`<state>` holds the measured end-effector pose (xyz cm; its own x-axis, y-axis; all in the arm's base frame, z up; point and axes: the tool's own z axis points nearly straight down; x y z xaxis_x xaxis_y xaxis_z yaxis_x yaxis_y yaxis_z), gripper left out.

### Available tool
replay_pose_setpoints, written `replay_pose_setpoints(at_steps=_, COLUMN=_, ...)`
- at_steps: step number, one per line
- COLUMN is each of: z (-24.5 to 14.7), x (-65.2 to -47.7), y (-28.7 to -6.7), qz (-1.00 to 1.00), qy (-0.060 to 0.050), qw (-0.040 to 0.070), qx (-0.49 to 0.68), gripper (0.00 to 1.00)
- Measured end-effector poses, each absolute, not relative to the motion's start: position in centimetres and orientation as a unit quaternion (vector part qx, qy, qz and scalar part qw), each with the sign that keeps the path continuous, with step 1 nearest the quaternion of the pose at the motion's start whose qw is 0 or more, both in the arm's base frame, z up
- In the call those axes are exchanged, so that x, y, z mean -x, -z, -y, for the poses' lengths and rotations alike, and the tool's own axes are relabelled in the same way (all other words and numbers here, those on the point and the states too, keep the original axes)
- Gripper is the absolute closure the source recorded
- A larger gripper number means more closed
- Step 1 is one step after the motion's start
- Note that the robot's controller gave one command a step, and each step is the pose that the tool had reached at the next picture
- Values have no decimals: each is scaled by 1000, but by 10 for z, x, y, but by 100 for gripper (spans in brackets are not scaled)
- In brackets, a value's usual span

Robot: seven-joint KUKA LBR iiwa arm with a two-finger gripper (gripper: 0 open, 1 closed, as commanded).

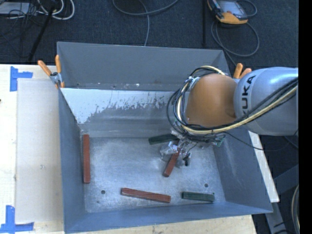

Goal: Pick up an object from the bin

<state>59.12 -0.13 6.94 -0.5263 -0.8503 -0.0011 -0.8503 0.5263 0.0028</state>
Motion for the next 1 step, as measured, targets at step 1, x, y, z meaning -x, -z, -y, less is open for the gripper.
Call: replay_pose_setpoints(at_steps=1, z=-9, x=-606, y=-217, qz=879, qy=-2, qw=-4, qx=-477, gripper=100)
